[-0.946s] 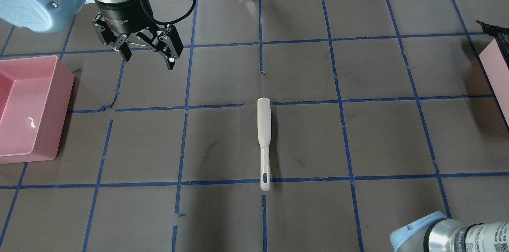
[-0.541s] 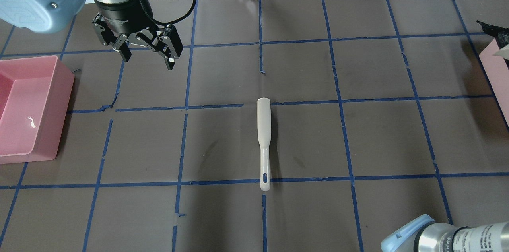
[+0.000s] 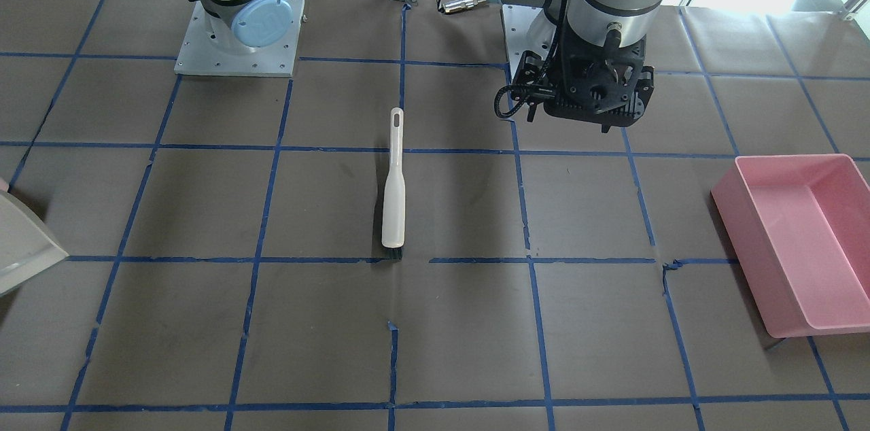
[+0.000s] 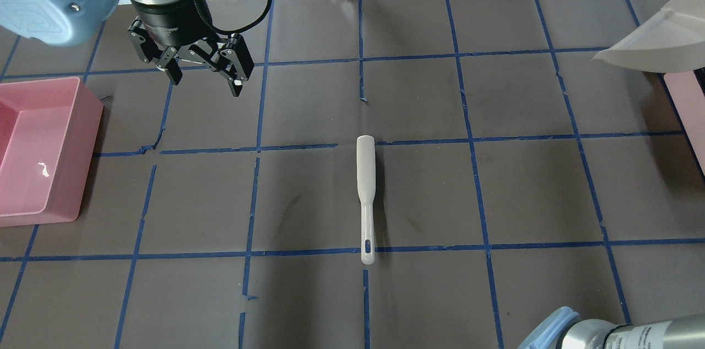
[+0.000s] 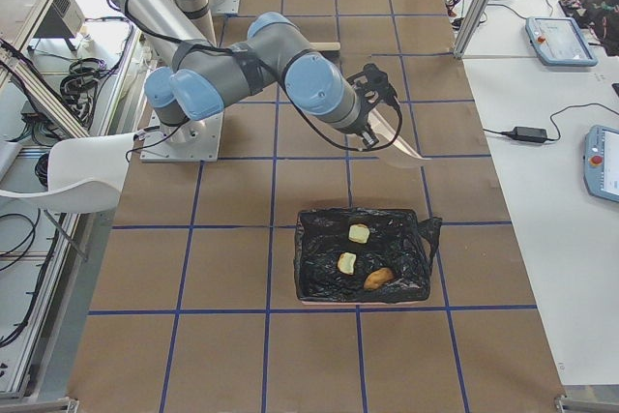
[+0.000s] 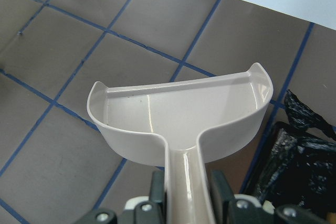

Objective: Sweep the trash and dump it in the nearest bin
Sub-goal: 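Bring the empty dustpan with the right gripper back over the table, then lower the dustpan onto the table beyond the brush with the right gripper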

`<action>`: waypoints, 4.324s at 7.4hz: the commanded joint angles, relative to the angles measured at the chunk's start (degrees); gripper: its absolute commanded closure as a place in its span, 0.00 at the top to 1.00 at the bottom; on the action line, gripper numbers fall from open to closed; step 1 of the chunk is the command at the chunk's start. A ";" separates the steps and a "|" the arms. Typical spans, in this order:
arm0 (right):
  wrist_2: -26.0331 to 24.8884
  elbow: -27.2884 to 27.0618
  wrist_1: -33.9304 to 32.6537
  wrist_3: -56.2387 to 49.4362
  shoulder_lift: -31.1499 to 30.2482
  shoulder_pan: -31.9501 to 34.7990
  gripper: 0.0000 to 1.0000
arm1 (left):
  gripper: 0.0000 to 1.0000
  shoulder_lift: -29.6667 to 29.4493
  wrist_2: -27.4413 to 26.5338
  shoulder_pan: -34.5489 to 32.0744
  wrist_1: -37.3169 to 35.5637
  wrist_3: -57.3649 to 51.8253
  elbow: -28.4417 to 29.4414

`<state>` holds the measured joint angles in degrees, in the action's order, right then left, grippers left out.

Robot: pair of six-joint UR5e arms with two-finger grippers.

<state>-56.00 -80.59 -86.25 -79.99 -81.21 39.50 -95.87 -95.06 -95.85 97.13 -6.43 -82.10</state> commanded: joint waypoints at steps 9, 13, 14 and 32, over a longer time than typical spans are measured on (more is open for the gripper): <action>-12.80 -9.50 -46.46 66.43 6.33 45.90 0.00 | 1.00 -0.02 4.18 0.92 -5.46 -2.89 0.19; -18.25 -16.78 -63.30 76.19 6.59 53.03 0.00 | 1.00 0.15 3.65 0.93 -5.46 -2.89 0.28; -20.26 -17.49 -64.12 79.43 6.33 54.17 0.00 | 1.00 0.24 3.65 0.93 -5.46 -2.89 0.28; -31.80 -17.24 -68.79 90.80 14.23 66.49 0.03 | 1.00 0.42 3.56 0.84 -5.11 -2.98 0.36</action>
<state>-87.83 -97.85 -155.01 10.81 -67.56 105.99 -95.45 -91.49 -95.01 92.02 -9.40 -81.76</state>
